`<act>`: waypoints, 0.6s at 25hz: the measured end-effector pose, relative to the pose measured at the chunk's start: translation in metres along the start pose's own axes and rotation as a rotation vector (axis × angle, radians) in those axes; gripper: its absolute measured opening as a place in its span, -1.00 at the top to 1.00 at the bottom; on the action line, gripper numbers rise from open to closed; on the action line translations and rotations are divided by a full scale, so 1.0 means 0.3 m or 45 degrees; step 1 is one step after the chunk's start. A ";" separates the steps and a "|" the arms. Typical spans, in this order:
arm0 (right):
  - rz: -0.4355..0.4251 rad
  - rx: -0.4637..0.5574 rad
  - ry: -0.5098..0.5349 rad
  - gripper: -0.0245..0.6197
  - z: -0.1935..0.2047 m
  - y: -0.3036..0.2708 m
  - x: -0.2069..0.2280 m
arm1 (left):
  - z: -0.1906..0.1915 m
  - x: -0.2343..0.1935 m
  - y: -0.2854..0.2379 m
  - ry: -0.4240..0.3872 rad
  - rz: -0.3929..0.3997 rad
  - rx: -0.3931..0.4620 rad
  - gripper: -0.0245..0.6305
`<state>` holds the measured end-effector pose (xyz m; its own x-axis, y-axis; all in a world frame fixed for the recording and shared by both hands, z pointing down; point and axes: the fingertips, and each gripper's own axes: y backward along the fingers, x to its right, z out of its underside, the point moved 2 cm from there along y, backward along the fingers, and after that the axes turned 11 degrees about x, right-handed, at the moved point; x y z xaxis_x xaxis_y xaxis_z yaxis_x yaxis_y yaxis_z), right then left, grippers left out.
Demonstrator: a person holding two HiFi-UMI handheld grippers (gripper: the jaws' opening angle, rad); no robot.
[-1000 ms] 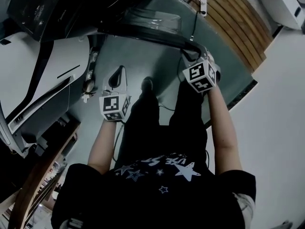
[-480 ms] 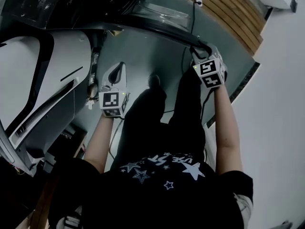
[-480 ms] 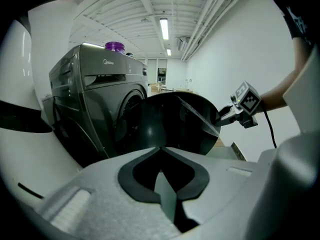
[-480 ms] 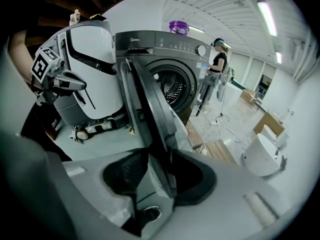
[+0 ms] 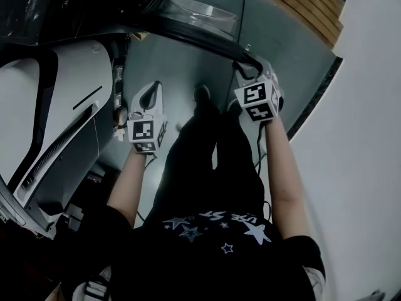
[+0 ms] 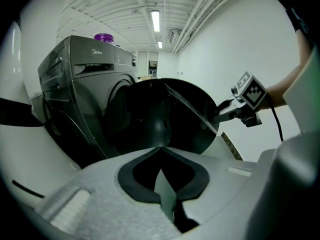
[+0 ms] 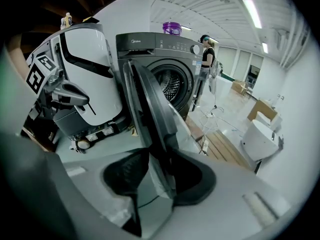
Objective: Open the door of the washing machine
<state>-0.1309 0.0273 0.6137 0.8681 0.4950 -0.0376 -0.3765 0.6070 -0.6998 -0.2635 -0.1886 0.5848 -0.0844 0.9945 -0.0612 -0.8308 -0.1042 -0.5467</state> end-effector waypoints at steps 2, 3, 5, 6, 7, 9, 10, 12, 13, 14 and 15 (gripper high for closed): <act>0.019 0.003 -0.029 0.47 0.009 0.013 -0.038 | 0.011 0.026 -0.008 -0.015 0.024 -0.003 0.89; 0.029 0.005 -0.039 0.47 0.014 0.019 -0.055 | 0.013 0.039 -0.009 -0.021 0.036 -0.003 0.89; 0.048 0.013 -0.057 0.47 0.022 0.031 -0.085 | 0.015 0.060 -0.010 -0.033 0.053 0.000 0.89; 0.056 0.019 -0.069 0.47 0.025 0.037 -0.100 | 0.017 0.067 -0.011 -0.036 0.057 -0.002 0.89; 0.063 0.025 -0.084 0.47 0.029 0.043 -0.116 | 0.022 0.072 -0.011 -0.038 0.057 -0.006 0.89; 0.078 0.039 -0.112 0.47 0.039 0.056 -0.146 | 0.031 0.074 -0.009 -0.040 0.049 -0.012 0.89; 0.086 0.047 -0.123 0.47 0.044 0.062 -0.158 | 0.034 0.074 -0.006 -0.040 0.043 -0.012 0.89; 0.095 0.063 -0.139 0.48 0.051 0.071 -0.180 | 0.044 0.073 0.007 -0.042 0.027 -0.009 0.89; 0.096 0.072 -0.146 0.48 0.053 0.074 -0.192 | 0.051 0.073 0.017 -0.045 0.018 -0.009 0.89; 0.094 0.082 -0.154 0.48 0.055 0.078 -0.205 | 0.059 0.073 0.029 -0.047 0.010 -0.011 0.89; 0.090 0.093 -0.163 0.49 0.057 0.081 -0.219 | 0.068 0.075 0.042 -0.048 0.002 -0.012 0.89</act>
<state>-0.2026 0.0204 0.6114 0.7918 0.6107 0.0095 -0.4620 0.6090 -0.6447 -0.2870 -0.1674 0.5936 -0.1066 0.9938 -0.0303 -0.8257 -0.1055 -0.5542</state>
